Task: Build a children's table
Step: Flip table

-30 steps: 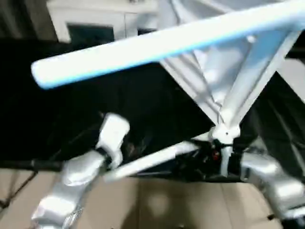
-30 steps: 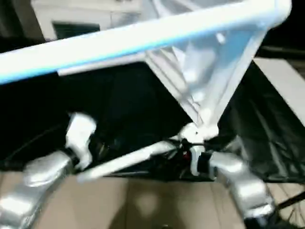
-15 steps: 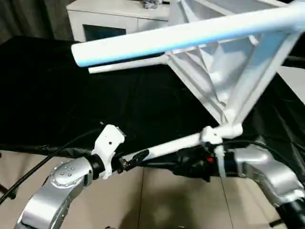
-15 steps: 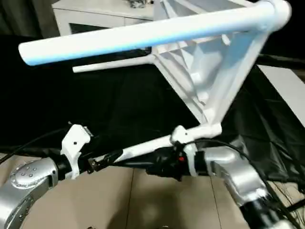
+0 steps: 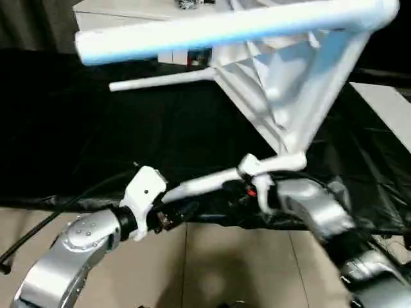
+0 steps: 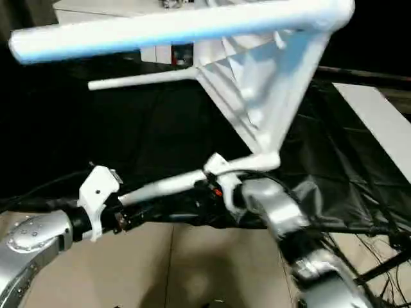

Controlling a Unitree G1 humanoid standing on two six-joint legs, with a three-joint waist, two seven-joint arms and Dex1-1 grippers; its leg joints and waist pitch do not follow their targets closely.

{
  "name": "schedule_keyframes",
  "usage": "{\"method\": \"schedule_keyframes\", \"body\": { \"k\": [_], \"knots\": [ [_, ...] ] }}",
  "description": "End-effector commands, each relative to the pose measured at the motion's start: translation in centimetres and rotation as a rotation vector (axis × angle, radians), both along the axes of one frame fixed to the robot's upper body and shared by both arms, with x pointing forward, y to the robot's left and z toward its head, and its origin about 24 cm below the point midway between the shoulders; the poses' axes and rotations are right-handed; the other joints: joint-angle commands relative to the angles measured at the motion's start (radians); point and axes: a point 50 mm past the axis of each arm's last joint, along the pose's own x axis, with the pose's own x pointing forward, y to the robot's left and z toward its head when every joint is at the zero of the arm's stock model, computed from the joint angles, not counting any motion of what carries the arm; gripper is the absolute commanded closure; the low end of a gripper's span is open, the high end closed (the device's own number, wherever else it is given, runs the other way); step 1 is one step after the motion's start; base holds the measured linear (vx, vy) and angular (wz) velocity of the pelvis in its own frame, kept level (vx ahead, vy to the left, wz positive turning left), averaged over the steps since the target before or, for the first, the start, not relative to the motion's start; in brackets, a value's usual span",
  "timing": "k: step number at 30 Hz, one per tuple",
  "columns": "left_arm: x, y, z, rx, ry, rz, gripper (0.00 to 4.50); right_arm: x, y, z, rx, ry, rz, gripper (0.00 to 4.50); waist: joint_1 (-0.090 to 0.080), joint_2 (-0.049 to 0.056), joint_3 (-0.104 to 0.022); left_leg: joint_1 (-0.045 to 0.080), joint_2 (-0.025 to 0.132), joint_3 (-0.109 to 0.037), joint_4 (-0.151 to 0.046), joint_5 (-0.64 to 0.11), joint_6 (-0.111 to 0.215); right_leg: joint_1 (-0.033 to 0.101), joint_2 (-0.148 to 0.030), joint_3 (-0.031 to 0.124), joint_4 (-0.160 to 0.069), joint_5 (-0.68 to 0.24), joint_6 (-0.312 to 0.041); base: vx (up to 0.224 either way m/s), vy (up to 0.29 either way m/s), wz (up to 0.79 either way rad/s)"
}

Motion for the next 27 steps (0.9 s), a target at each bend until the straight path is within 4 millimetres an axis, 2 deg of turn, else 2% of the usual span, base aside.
{"method": "schedule_keyframes", "body": {
  "k": [1,4,5,6,7,8,9,10,11,14,15,17,18,19,21,23,24,26,27],
  "knots": [
    [0.4,0.3,0.6,0.022,-0.034,0.019,1.0,0.8,-0.2,-0.3,-0.015,-0.023,-0.071,1.06,0.001,0.017,-0.045,0.003,0.044,-0.014,-0.106,-0.315,-0.021,0.026,-0.065,0.027,-0.076,-0.499,-0.171,0.0,0.0,0.0],
    [0.5,0.3,0.7,0.029,-0.046,0.032,1.0,1.4,0.1,-0.5,-0.014,-0.053,-0.14,1.06,0.004,0.02,-0.047,0.007,0.046,-0.006,-0.106,-0.28,-0.021,0.024,-0.061,0.028,-0.068,-0.413,-0.2,0.0,0.0,0.0],
    [0.7,0.4,0.8,0.036,-0.061,0.043,1.0,2.1,0.3,-0.5,-0.017,-0.085,-0.246,1.06,0.01,0.021,-0.049,0.007,0.047,-0.003,-0.106,-0.254,-0.019,0.028,-0.06,0.029,-0.062,-0.371,-0.208,0.0,0.0,0.0],
    [0.9,0.4,0.9,0.04,-0.076,0.052,1.0,2.7,0.5,-0.4,-0.01,-0.12,-0.327,1.06,0.005,0.017,-0.048,0.002,0.046,-0.003,-0.108,-0.254,-0.021,0.026,-0.062,0.028,-0.059,-0.371,-0.221,0.0,0.0,0.0],
    [0.9,0.4,0.9,0.04,-0.076,0.052,1.0,2.7,0.5,-0.4,-0.01,-0.12,-0.327,1.06,0.006,0.02,-0.046,0.002,0.045,-0.003,-0.108,-0.274,-0.024,0.026,-0.063,0.029,-0.06,-0.396,-0.217,0.0,0.0,0.0],
    [1.0,0.4,1.0,0.042,-0.085,0.056,1.0,3.1,0.5,-0.4,-0.003,-0.141,-0.374,1.06,0.008,0.02,-0.05,0.0,0.044,-0.005,-0.107,-0.281,-0.031,0.031,-0.062,0.028,-0.056,-0.402,-0.204,0.0,0.0,0.0],
    [1.0,0.4,1.0,0.042,-0.085,0.056,1.0,3.1,0.5,-0.4,-0.003,-0.141,-0.374,1.06,0.011,0.022,-0.055,0.005,0.044,-0.001,-0.105,-0.26,-0.03,0.027,-0.058,0.029,-0.053,-0.353,-0.208,0.0,0.0,0.0],
    [1.2,0.4,1.2,0.042,-0.102,0.066,1.0,3.5,0.5,-0.2,0.017,-0.155,-0.427,1.06,0.013,0.021,-0.056,0.007,0.044,0.003,-0.104,-0.241,-0.026,0.027,-0.056,0.029,-0.05,-0.315,-0.212,0.0,0.0,0.0],
    [1.4,0.5,1.5,0.047,-0.126,0.085,1.0,3.8,0.5,0.2,0.045,-0.179,-0.468,1.06,0.014,0.018,-0.057,0.002,0.043,0.005,-0.104,-0.206,-0.015,0.031,-0.054,0.029,-0.044,-0.261,-0.228,0.0,0.0,0.0],
    [2.2,0.6,2.3,0.054,-0.186,0.122,1.0,4.2,0.3,0.9,0.116,-0.215,-0.507,1.06,0.021,0.022,-0.062,-0.002,0.044,0.011,-0.099,-0.137,0.005,0.039,-0.054,0.028,-0.033,-0.175,-0.244,0.0,0.0,0.0],
    [2.4,0.6,2.7,0.055,-0.212,0.124,1.0,4.2,0.4,1.2,0.153,-0.221,-0.496,1.06,0.021,0.021,-0.064,-0.009,0.043,0.01,-0.1,-0.106,0.012,0.047,-0.054,0.027,-0.028,-0.139,-0.25,0.0,0.0,0.0],
    [2.6,0.4,3.4,0.059,-0.247,0.111,1.0,3.8,0.3,1.7,0.208,-0.239,-0.445,1.06,0.026,0.021,-0.063,-0.004,0.044,0.014,-0.097,-0.092,0.025,0.044,-0.052,0.027,-0.028,-0.103,-0.253,0.0,0.0,0.0],
    [2.7,0.4,3.6,0.066,-0.261,0.106,1.0,3.5,0.2,1.8,0.229,-0.245,-0.415,1.06,0.023,0.019,-0.061,-0.008,0.045,0.014,-0.099,-0.104,0.028,0.047,-0.051,0.027,-0.027,-0.11,-0.254,0.0,0.0,0.0],
    [2.8,0.3,3.8,0.071,-0.27,0.104,1.0,3.2,0.2,1.9,0.245,-0.256,-0.389,1.06,0.027,0.022,-0.061,-0.004,0.046,0.015,-0.099,-0.113,0.029,0.046,-0.052,0.027,-0.03,-0.121,-0.25,0.0,0.0,0.0],
    [3.0,0.3,4.0,0.074,-0.287,0.103,1.0,3.0,0.1,1.9,0.247,-0.273,-0.383,1.06,0.024,0.021,-0.059,-0.003,0.047,0.016,-0.102,-0.138,0.022,0.042,-0.052,0.027,-0.035,-0.168,-0.246,0.0,0.0,0.0],
    [3.5,0.1,4.8,0.076,-0.339,0.107,1.0,2.6,-0.2,2.0,0.262,-0.306,-0.374,1.06,0.026,0.026,-0.056,0.001,0.047,0.017,-0.103,-0.178,0.01,0.037,-0.051,0.029,-0.043,-0.22,-0.233,0.0,0.0,0.0],
    [3.7,0.0,5.2,0.072,-0.361,0.109,1.0,2.4,-0.3,2.0,0.267,-0.316,-0.372,1.06,0.029,0.026,-0.057,0.003,0.046,0.016,-0.103,-0.182,0.005,0.036,-0.049,0.029,-0.044,-0.224,-0.224,0.0,0.0,0.0],
    [3.9,0.0,5.6,0.059,-0.377,0.113,1.0,2.3,-0.5,2.1,0.271,-0.326,-0.372,1.06,0.034,0.025,-0.057,0.008,0.047,0.019,-0.103,-0.191,0.002,0.032,-0.048,0.028,-0.045,-0.228,-0.227,0.0,0.0,0.0],
    [4.3,-0.1,6.6,0.037,-0.43,0.122,0.82,1.8,-0.9,2.2,0.277,-0.344,-0.381,1.03,0.035,0.027,-0.057,0.005,0.047,0.02,-0.105,-0.192,-0.002,0.035,-0.048,0.028,-0.046,-0.232,-0.224,0.0,0.0,0.0]
  ]
}}
